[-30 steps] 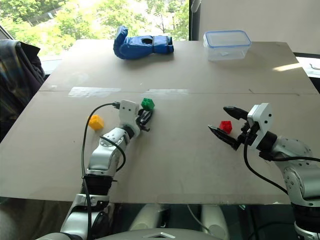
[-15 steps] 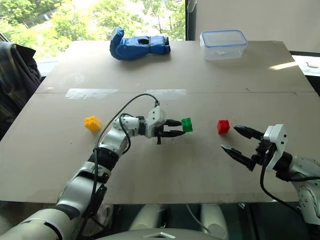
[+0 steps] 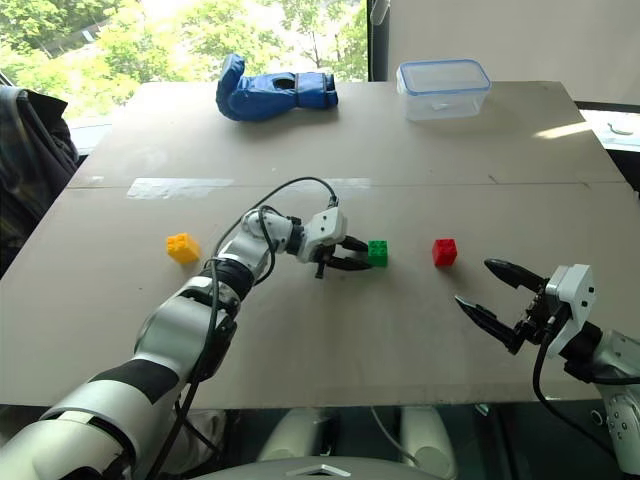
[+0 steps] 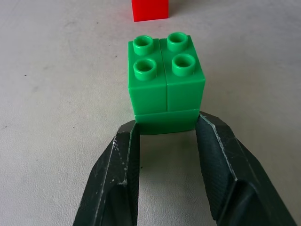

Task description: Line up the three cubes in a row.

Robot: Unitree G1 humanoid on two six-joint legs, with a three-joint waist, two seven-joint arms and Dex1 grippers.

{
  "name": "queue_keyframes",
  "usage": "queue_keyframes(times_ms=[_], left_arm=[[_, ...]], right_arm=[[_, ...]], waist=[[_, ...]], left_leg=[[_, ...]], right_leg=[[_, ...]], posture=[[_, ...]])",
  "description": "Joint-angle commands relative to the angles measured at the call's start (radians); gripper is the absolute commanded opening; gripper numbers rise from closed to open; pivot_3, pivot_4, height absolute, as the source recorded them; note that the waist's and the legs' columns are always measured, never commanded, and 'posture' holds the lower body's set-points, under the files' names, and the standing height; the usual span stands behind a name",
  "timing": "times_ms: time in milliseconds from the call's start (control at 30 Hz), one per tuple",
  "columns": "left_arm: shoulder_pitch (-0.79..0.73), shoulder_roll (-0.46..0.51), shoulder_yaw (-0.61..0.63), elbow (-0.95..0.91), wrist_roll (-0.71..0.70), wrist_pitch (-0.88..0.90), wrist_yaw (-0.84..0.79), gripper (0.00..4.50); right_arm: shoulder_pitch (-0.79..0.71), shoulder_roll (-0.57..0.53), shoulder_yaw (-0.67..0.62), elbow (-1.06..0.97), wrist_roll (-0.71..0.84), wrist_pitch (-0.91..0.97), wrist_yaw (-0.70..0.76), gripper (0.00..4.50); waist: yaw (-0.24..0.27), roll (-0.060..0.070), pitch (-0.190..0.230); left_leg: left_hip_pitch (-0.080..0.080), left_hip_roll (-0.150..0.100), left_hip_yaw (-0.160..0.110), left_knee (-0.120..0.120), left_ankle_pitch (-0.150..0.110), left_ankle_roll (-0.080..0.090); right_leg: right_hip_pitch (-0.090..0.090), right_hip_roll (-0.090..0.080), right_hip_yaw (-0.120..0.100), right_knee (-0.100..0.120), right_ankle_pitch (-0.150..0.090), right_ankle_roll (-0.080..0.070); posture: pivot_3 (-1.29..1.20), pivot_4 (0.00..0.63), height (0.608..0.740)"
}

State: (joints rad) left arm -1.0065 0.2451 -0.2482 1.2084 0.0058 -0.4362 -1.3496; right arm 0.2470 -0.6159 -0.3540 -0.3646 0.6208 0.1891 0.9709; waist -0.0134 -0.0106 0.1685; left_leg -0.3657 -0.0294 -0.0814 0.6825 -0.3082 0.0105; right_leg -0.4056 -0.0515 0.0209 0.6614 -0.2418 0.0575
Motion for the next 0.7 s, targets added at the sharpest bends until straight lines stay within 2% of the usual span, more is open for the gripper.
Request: queue_keyframes(times_ms=[33, 367, 433, 467, 500, 533, 700], left_arm=[[-0.014, -0.009, 0.01, 0.012, 0.022, -0.007, -0.018, 1.16], [0.001, -0.018, 0.031, 0.015, 0.043, 0.027, -0.012, 1.16], [0.003, -0.021, 0.034, 0.014, 0.052, 0.021, 0.017, 2.18], [0.004, -0.022, 0.035, 0.014, 0.055, 0.019, 0.022, 2.49], [0.004, -0.023, 0.035, 0.014, 0.057, 0.019, 0.02, 3.06], [0.005, -0.023, 0.036, 0.014, 0.059, 0.019, 0.017, 3.28], [0.009, -0.016, 0.028, 0.013, 0.089, -0.01, 0.061, 3.28]], right_arm=[[-0.002, -0.002, -0.02, -0.023, 0.003, -0.019, -0.01, 4.21], [-0.014, -0.007, -0.013, -0.024, -0.005, -0.019, -0.012, 4.21], [-0.017, -0.006, -0.012, -0.024, -0.008, -0.019, -0.013, 4.21], [-0.018, -0.006, -0.011, -0.025, -0.009, -0.018, -0.013, 4.21], [-0.018, -0.005, -0.011, -0.026, -0.01, -0.017, -0.014, 4.21], [-0.018, -0.005, -0.01, -0.026, -0.011, -0.018, -0.014, 4.21], [-0.016, -0.005, -0.01, -0.027, -0.012, -0.018, -0.014, 4.21]], waist=[[0.0, 0.0, 0.0], [0.0, 0.0, 0.0], [0.0, 0.0, 0.0], [0.0, 0.0, 0.0], [0.0, 0.0, 0.0], [0.0, 0.0, 0.0], [0.0, 0.0, 0.0]], left_leg=[[0.0, 0.0, 0.0, 0.0, 0.0, 0.0], [0.0, 0.0, 0.0, 0.0, 0.0, 0.0], [0.0, 0.0, 0.0, 0.001, 0.0, 0.0], [0.0, 0.0, 0.0, 0.001, 0.0, 0.0], [0.0, 0.0, 0.0, 0.001, 0.0, 0.0], [0.0, 0.0, 0.0, 0.001, 0.0, 0.0], [0.001, 0.0, 0.0, 0.001, 0.0, 0.0]], right_leg=[[0.0, 0.0, 0.0, 0.0, 0.0, 0.0], [0.0, 0.0, 0.0, 0.0, 0.0, 0.0], [0.0, 0.0, 0.0, 0.0, 0.0, 0.0], [0.0, 0.0, 0.0, 0.001, 0.0, 0.0], [0.0, 0.0, 0.0, 0.001, 0.0, 0.0], [0.001, 0.0, 0.0, 0.001, 0.0, 0.0], [0.001, 0.0, 0.0, 0.001, 0.0, 0.0]], posture=[[0.0, 0.15, 0.74], [0.0, 0.15, 0.74], [0.0, 0.15, 0.74], [0.0, 0.15, 0.74], [0.0, 0.15, 0.74], [0.0, 0.15, 0.74], [0.0, 0.15, 0.74]])
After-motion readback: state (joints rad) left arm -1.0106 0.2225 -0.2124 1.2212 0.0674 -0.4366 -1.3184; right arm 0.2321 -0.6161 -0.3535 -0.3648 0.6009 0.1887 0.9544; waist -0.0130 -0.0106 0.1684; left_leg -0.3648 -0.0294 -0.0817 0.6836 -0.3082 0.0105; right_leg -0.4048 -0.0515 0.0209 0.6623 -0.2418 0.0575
